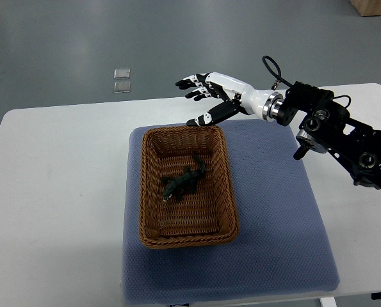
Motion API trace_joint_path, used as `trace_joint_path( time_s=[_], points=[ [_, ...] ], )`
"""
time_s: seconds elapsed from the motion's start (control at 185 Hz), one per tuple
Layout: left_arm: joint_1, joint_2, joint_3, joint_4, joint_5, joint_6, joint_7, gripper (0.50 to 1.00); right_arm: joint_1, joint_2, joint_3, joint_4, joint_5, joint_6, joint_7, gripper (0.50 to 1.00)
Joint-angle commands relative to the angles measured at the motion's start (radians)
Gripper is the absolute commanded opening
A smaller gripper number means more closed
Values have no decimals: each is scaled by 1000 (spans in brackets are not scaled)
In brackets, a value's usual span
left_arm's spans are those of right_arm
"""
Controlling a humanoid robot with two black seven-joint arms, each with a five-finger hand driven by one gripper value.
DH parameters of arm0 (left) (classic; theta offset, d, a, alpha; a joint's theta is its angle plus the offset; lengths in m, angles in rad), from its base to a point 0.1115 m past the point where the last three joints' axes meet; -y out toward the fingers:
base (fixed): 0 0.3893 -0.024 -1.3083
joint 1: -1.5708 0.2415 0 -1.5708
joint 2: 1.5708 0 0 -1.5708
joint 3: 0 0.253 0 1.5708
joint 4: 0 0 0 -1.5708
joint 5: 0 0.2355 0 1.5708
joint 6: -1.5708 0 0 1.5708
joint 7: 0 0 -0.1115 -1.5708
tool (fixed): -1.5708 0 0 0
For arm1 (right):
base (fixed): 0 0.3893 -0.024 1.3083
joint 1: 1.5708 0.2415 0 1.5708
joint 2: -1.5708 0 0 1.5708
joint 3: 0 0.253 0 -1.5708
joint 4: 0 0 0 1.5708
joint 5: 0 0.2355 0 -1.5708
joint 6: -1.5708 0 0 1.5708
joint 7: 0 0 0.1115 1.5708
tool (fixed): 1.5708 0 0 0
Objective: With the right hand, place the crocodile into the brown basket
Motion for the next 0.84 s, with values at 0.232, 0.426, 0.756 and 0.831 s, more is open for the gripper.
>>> trace_joint_path(
  time_s=[0.232,0.426,0.756,0.831],
  points=[
    [0,0,0,-2,2,1,0,1000,-169,57,315,-88,692,19,6,928],
    [0,0,0,0,2,1,0,1000,-188,75,350,-265,868,119,52,928],
    [0,0,0,-3,2,0,0,1000,-208,121,349,-393,884,233,134,928],
    [0,0,2,-3,2,0,0,1000,-209,141,350,-393,884,231,134,928]
  ],
)
